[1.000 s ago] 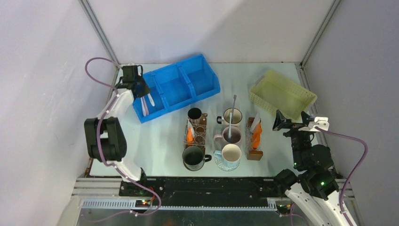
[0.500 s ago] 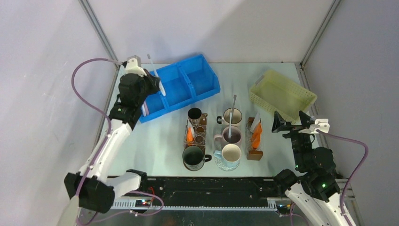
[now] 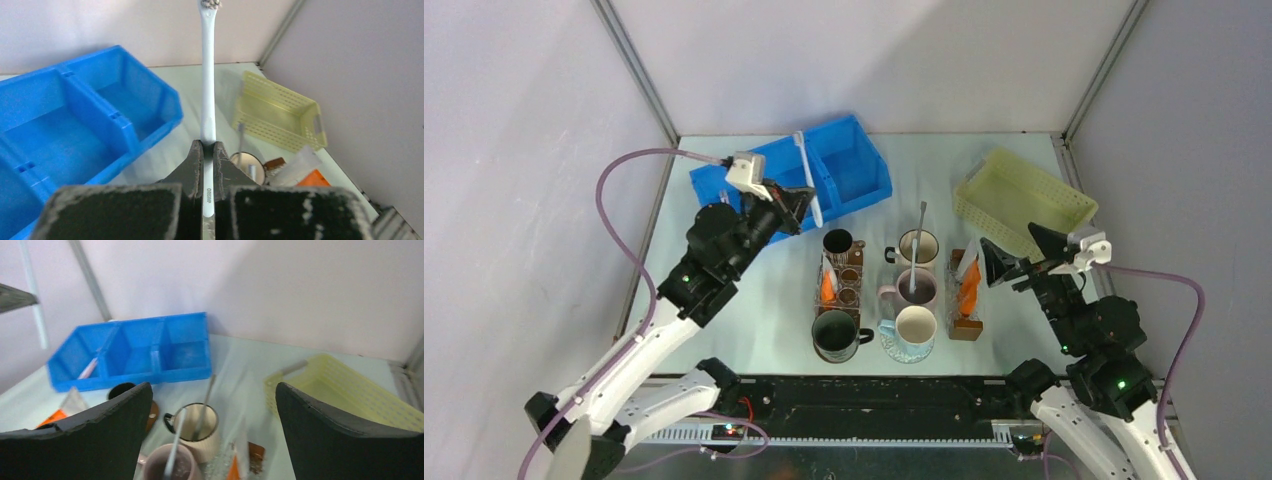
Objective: Prepare toiletry sets of a toothbrush and toothpaste on the tray
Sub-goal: Pick up the toothbrush from the storage box.
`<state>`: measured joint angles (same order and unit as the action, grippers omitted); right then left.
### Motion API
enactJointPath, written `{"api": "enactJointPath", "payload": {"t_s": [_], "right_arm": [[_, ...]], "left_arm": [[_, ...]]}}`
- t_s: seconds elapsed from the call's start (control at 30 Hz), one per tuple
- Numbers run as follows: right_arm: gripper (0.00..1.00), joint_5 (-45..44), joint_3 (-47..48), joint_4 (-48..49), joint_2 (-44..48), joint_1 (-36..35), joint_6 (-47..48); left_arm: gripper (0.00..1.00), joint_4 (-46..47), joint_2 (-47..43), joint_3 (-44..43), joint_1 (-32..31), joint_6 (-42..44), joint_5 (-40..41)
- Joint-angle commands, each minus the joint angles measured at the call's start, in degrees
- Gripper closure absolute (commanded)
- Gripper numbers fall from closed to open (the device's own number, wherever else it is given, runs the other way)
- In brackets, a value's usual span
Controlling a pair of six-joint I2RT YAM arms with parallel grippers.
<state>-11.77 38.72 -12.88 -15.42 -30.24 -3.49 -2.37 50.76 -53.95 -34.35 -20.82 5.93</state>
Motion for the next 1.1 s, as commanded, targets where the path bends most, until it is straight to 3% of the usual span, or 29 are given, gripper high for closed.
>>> {"api": "enactJointPath", "payload": {"t_s": [0.0, 0.27, 0.53, 0.93, 1.0, 1.07], "right_arm": [[0.06, 11.72, 5.70, 0.02, -4.88, -0.06, -2.15], [0.13, 22.79, 10.69, 4.15, -13.52, -0.24, -5.87], [0.20, 25.42, 11.16, 10.04, -19.15, -2.20, -9.60], [0.32, 20.61, 11.18, 16.14, -23.78, -7.41, -10.97], [0.36, 19.94, 11.16, 16.43, -24.19, -7.50, -11.32], [0.46, 19.91, 11.15, 16.51, -24.43, -7.48, -11.55]], "left_arm": [[1.00, 5.94, 0.81, 0.19, -7.34, 3.05, 2.58], [1.00, 10.12, 8.15, -3.21, -20.66, 8.93, 6.46], [1.00, 13.64, 14.76, -6.02, -29.49, 12.47, 7.69], [1.00, 15.64, 17.87, -7.08, -35.44, 13.46, 7.84], [1.00, 16.05, 17.81, -6.97, -35.88, 13.71, 7.87], [1.00, 16.27, 17.76, -6.92, -36.21, 14.11, 7.90]]}}
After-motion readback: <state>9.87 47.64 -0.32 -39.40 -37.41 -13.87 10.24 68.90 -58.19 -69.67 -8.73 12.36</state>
